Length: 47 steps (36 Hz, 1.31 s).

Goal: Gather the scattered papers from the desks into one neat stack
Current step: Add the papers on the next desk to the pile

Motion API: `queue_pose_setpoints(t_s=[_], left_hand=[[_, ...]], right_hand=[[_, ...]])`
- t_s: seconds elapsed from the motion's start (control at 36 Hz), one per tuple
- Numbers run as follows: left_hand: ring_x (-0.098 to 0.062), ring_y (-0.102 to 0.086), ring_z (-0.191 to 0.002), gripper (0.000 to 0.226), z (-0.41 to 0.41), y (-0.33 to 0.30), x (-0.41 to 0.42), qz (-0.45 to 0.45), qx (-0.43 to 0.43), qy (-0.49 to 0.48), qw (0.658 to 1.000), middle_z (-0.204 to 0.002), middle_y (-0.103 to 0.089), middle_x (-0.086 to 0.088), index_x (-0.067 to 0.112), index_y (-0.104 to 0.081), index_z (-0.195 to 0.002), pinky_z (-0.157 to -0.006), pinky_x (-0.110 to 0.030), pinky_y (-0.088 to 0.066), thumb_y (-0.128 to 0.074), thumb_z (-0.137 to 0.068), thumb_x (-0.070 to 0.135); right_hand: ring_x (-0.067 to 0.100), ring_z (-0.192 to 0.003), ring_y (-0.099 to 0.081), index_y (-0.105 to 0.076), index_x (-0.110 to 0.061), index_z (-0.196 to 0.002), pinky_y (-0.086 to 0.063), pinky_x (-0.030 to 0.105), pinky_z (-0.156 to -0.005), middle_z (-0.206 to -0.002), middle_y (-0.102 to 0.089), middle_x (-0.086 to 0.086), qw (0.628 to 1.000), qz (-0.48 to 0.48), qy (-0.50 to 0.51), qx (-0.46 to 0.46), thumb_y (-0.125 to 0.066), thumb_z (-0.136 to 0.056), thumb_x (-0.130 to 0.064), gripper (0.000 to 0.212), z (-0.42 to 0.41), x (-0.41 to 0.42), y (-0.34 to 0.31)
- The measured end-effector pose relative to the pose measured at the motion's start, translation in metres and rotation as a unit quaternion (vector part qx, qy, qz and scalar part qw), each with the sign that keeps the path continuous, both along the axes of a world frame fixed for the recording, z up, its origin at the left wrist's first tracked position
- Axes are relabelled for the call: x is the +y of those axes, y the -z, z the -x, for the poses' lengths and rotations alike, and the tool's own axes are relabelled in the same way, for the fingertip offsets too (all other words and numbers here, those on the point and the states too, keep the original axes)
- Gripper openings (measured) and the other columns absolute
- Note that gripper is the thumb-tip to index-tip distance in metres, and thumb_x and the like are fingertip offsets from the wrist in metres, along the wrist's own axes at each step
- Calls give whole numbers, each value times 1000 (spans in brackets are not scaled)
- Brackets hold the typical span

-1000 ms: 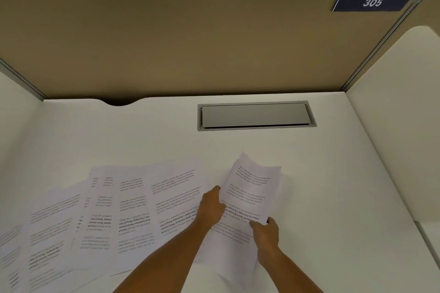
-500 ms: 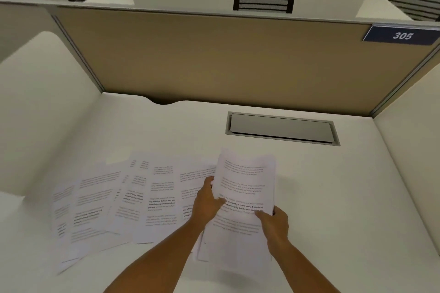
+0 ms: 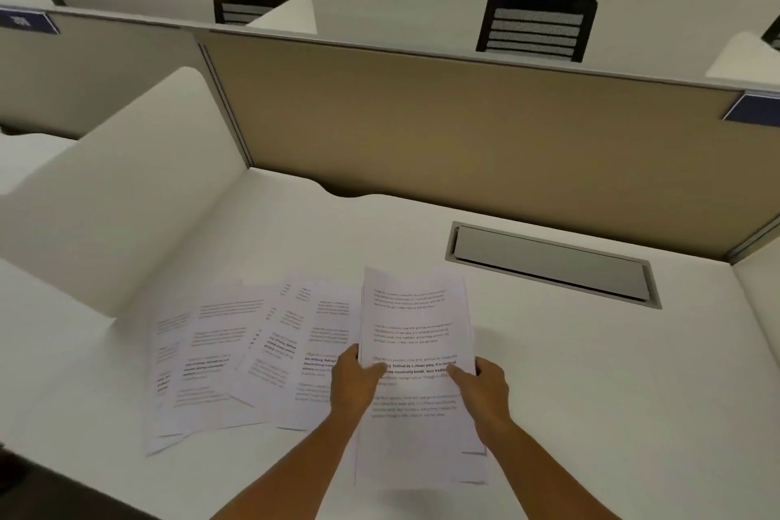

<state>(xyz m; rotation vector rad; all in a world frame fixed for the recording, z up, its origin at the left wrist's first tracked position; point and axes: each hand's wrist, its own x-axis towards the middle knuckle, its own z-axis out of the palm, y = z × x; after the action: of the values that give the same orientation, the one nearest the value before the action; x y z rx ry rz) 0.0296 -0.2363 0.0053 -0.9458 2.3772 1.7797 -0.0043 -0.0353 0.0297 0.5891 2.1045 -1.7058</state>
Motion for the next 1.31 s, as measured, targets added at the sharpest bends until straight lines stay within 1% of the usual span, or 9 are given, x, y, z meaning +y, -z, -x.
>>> queue_pose_setpoints(t_s=[0.14, 0.42, 0.58, 0.64, 0.75, 0.86, 1.0, 1.11, 1.31], left_hand=[[-22, -65, -105, 41, -4, 11, -3, 73, -51, 6, 996, -119, -66, -5, 13, -58, -127, -88, -43, -59, -68, -88, 20], [-25, -61, -114, 45, -1, 31, -6, 94, -114, 8, 989, -127, -61, -7, 11, -53, -132, -95, -41, -56, -66, -89, 18], [-28, -54, -123, 54, 7, 40, -12, 153, -171, 10, 973, -136, -50, -10, 10, -49, -136, -104, -47, -47, -66, -88, 28], [-28, -54, -121, 53, 9, 43, -14, 156, -179, 9, 971, -134, -50, -12, 9, -52, -134, -103, -48, -48, -69, -87, 27], [-30, -49, -126, 55, 14, 51, -14, 129, -168, 7, 977, -138, -46, -16, 3, -48, -136, -107, -44, -46, -69, -88, 17], [-29, -48, -126, 50, 18, 55, -13, 117, -158, 13, 980, -139, -42, -18, -1, -49, -133, -109, -40, -45, -69, -88, 8], [-29, -50, -119, 41, 25, 57, -14, 124, -168, 17, 978, -136, -42, -17, -2, -52, -125, -106, -37, -48, -66, -88, 7], [-29, -51, -116, 38, 30, 56, -14, 137, -177, 31, 974, -134, -42, -18, -1, -53, -123, -102, -33, -49, -65, -89, 9], [-26, -54, -113, 35, 30, 56, -15, 124, -172, 29, 977, -133, -40, -17, 1, -53, -120, -99, -29, -48, -67, -88, 7]], right_hand=[[17, -79, -72, -72, -10, -98, -54, 20, -57, -93, -76, 4, 999, -26, -21, -6, -72, -90, -14, 9, -1, -21, 7], [24, -86, -71, -70, -6, -102, -62, 39, -82, -97, -74, 8, 994, -85, -54, -29, -69, -91, -14, 13, 4, -38, 33], [20, -78, -70, -70, -7, -90, -61, 33, -72, -94, -75, 9, 987, -148, -65, -26, -70, -89, -14, 7, 15, -42, 43], [23, -78, -72, -74, -9, -90, -61, 38, -78, -93, -76, 9, 981, -185, -64, -18, -73, -86, -14, 7, 18, -43, 48], [32, -100, -65, -73, -6, -100, -47, 31, -84, -113, -70, 14, 966, -240, -76, -57, -71, -87, -25, 22, 25, -47, 59], [36, -121, -49, -64, -7, -123, -43, 37, -97, -136, -49, 16, 953, -273, -98, -92, -67, -91, -31, 40, 27, -51, 64], [38, -131, -37, -54, -9, -134, -37, 33, -89, -151, -32, 14, 943, -288, -131, -107, -65, -93, -31, 48, 28, -56, 66], [40, -132, -35, -46, -8, -141, -43, 37, -93, -156, -24, 12, 949, -262, -134, -111, -67, -93, -30, 57, 31, -58, 64], [38, -117, -53, -51, -7, -132, -50, 45, -101, -141, -36, 17, 960, -219, -135, -114, -68, -90, -24, 48, 30, -54, 57]])
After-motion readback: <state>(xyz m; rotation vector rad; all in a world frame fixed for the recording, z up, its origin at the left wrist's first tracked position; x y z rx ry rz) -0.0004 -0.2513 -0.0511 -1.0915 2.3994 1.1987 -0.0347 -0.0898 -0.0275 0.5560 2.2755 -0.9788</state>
